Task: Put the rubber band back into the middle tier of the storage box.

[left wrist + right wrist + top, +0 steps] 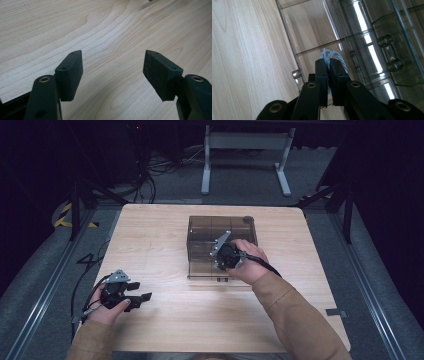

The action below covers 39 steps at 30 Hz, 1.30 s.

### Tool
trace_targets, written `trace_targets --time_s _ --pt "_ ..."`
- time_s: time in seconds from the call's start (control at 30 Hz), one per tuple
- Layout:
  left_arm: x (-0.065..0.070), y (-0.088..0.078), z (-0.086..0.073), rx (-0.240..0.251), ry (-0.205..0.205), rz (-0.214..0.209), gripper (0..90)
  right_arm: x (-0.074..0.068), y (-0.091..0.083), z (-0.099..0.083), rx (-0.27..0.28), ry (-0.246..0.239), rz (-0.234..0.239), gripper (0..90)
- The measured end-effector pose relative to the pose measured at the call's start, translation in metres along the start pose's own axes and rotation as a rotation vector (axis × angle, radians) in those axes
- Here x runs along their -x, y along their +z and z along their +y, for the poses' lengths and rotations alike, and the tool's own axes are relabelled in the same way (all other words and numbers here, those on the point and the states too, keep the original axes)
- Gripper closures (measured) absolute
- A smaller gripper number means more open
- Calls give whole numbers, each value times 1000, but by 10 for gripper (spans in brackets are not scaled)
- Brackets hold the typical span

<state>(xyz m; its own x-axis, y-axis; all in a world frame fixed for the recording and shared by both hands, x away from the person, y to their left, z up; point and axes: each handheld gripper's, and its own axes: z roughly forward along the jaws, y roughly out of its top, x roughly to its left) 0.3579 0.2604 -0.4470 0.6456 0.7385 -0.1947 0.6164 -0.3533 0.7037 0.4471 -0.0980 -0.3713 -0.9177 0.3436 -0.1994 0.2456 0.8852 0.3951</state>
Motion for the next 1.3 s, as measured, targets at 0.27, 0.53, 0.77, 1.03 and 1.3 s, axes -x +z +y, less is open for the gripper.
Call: trace_targets --time_s 0.27,0.53,0.77,1.03,1.3 --pt "0 0 0 -4 0 -2 333 0 8 0 -13 0 3 864" --pt "0 1 0 -7 3 -2 332 0 19 -4 -35 13 26 861" --pt "0 1 0 -16 5 -5 331 3 18 -6 -11 40 57 773" --pt "0 1 0 -9 4 -1 331 4 13 -8 12 48 51 806" --pt "0 1 0 -10 4 2 331 4 -1 -11 81 73 80 888"
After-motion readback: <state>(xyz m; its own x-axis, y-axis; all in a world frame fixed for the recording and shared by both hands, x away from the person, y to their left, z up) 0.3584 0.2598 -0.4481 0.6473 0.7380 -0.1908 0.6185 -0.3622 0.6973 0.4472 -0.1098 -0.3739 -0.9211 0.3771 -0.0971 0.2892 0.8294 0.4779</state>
